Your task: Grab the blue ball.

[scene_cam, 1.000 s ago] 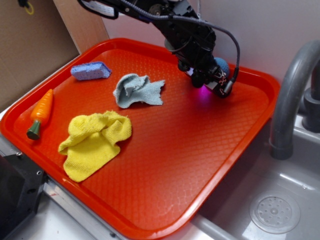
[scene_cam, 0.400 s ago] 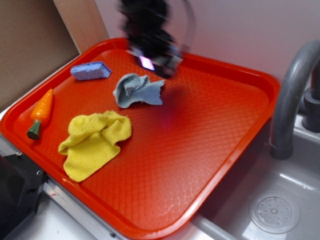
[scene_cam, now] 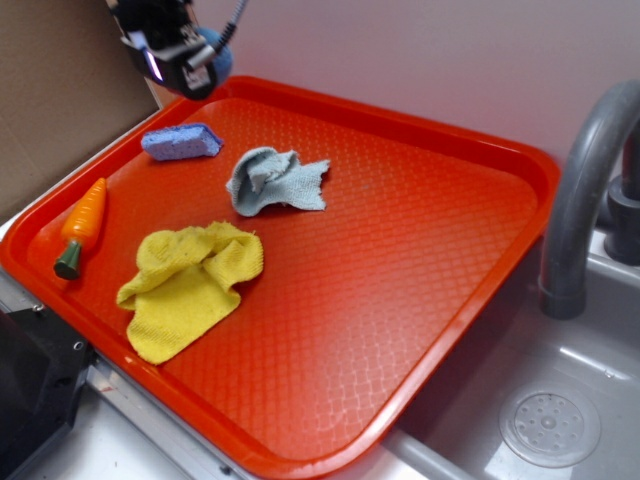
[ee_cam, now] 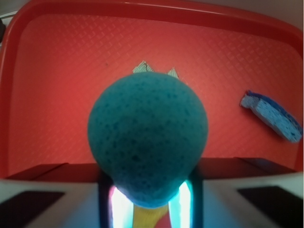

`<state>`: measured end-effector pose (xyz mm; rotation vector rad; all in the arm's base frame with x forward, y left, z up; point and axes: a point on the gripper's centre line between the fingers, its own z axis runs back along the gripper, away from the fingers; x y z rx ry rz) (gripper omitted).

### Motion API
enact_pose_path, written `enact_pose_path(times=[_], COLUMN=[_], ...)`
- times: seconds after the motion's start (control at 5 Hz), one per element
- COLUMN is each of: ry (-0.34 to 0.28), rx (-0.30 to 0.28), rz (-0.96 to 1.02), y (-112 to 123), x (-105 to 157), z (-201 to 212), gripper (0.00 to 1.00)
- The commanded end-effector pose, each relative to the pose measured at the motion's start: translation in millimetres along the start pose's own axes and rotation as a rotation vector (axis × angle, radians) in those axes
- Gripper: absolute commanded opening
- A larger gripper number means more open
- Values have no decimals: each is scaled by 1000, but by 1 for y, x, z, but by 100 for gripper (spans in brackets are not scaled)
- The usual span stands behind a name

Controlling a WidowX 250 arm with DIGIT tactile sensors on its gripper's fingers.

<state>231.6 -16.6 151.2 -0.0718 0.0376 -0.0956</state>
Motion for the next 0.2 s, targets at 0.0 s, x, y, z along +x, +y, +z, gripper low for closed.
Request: enact_pose_path(times=[0.0], ry=[-111], rx=[-7], rz=[4], y=[1], x=[-4], z=[50], gripper=[0])
